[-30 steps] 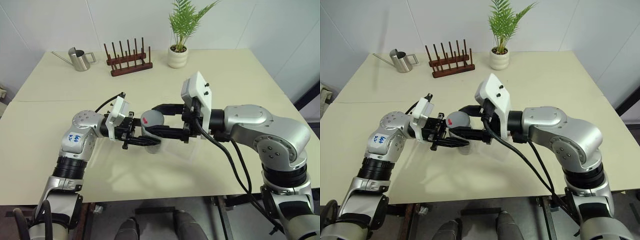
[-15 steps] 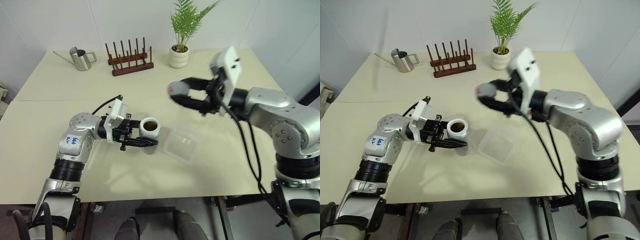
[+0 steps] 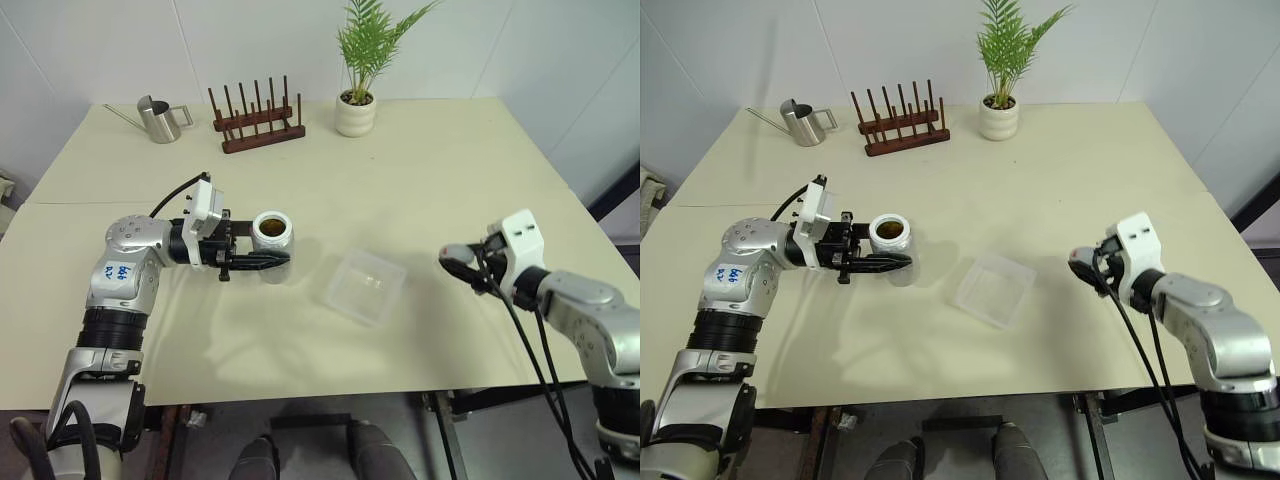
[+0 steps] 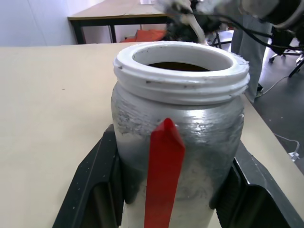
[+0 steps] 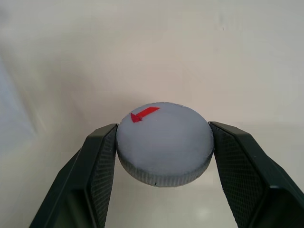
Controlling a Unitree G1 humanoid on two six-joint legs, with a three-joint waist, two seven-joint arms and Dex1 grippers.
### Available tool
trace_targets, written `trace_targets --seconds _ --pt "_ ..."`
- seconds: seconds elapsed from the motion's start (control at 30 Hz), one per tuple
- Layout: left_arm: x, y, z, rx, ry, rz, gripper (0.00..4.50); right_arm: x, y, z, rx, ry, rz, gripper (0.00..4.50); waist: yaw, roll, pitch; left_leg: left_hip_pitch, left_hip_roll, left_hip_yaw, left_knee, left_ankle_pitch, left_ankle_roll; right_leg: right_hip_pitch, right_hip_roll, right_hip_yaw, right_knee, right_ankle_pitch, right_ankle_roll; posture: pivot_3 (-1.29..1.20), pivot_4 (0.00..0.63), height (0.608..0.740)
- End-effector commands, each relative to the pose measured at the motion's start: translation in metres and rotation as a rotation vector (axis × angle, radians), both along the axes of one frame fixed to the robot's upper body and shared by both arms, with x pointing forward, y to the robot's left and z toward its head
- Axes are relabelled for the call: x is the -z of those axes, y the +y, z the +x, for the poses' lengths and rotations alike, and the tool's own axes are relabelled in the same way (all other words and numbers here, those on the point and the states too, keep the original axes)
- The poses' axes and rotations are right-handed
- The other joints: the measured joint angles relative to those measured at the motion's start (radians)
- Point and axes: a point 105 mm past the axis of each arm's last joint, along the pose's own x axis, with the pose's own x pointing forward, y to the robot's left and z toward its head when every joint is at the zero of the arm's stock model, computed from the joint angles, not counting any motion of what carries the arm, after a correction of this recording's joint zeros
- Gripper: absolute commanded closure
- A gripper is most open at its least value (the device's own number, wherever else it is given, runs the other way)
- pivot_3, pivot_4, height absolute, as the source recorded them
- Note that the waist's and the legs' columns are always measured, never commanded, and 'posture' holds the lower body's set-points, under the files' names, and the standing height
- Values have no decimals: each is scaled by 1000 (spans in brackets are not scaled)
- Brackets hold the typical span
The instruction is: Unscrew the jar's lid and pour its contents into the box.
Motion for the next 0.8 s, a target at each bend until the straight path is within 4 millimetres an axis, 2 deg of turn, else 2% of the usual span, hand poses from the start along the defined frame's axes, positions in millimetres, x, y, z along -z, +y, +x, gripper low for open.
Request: trace_targets --seconds 0.03,0.23,0.27,0.4,0.63,0.8 --pt "-9 -5 2 17 -56 2 2574 -5 -9 -1 59 -53 17 1455 -2 0 0 0 0 0 0 0 0 0 0 1 0 0 0 0 150 740" --pt "-12 -16 5 38 -107 0 2574 7 -3 -10 54 -30 59 1455 1 0 0 0 0 0 0 0 0 0 0 0 0 0 1 0 150 740" --pt "-13 -17 5 41 -117 0 2574 7 -1 -12 42 -27 57 1055 1 0 0 0 0 0 0 0 0 0 0 0 0 0 1 0 150 740" --pt "-17 -23 7 48 -166 3 2574 -2 4 -16 7 -57 42 23 1 0 0 0 0 0 0 0 0 0 0 0 0 0 1 0 150 740" --pt "-22 -34 16 16 -332 44 2574 -25 4 -35 -114 -134 -14 23 7 0 0 0 -1 0 0 0 0 1 0 0 0 1 1 0 150 740" --pt "-37 -55 34 -84 -648 72 2574 -46 19 -83 -408 -121 36 23 29 -1 0 0 -1 0 1 0 0 1 0 0 -1 1 2 0 150 740"
